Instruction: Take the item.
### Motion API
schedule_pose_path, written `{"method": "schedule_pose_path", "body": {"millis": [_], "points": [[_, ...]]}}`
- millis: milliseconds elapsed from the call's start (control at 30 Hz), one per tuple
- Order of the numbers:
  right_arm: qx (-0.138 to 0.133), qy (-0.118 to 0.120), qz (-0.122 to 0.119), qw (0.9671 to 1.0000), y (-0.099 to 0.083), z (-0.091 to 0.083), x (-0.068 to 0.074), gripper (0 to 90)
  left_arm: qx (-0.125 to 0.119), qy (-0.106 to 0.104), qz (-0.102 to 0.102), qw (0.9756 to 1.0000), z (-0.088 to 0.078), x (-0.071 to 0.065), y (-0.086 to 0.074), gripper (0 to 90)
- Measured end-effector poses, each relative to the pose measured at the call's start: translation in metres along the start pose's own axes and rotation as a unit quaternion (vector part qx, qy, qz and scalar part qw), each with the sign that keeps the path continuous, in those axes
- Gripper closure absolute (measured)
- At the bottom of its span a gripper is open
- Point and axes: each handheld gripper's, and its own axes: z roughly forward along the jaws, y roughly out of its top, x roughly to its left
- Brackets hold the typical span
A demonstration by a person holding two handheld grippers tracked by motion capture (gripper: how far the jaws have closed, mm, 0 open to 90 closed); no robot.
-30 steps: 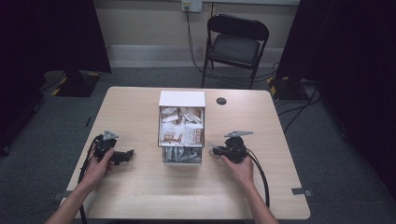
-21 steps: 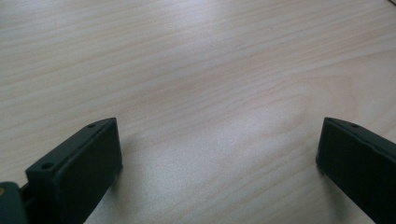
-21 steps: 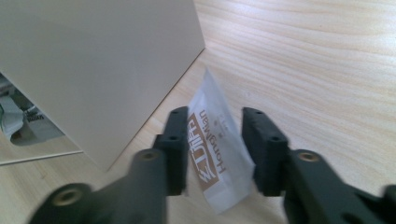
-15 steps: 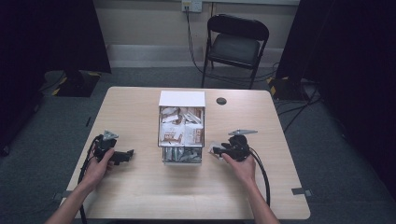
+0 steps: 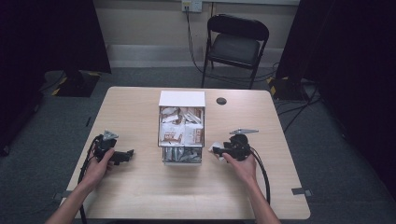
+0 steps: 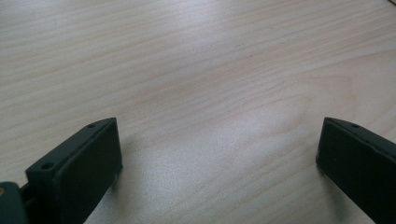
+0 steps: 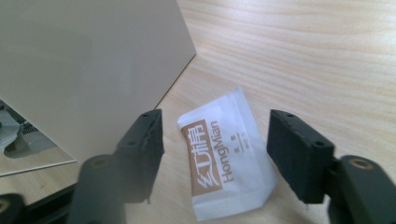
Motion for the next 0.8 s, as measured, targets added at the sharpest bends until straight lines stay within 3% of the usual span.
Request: {"method": "schedule_pose_path", "body": {"millis": [367,500,600,667,800], "points": [[-0.024,-0.007,0.011,0.9996,0.004,-0.023,-0.002,31.6,0.0,0.0,0.0,1.0,0.0,0.0,0.0,0.0],[-0.04,-0.01,0.012,0.9991,0.008,-0.042,-0.002,30.7,0.0,0.0,0.0,1.0,0.0,0.0,0.0,0.0],[-0.037,-0.019,0.005,0.9991,0.009,-0.052,-0.002,27.3,0.0,0.0,0.0,1.0,0.0,0.0,0.0,0.0],[-0.047,-0.022,0.015,0.9985,0.007,-0.061,-0.003,22.8,0.0,0.0,0.0,1.0,0.0,0.0,0.0,0.0],[-0.06,-0.032,0.017,0.9975,0.002,-0.073,-0.004,22.3,0.0,0.0,0.0,1.0,0.0,0.0,0.0,0.0]]}}
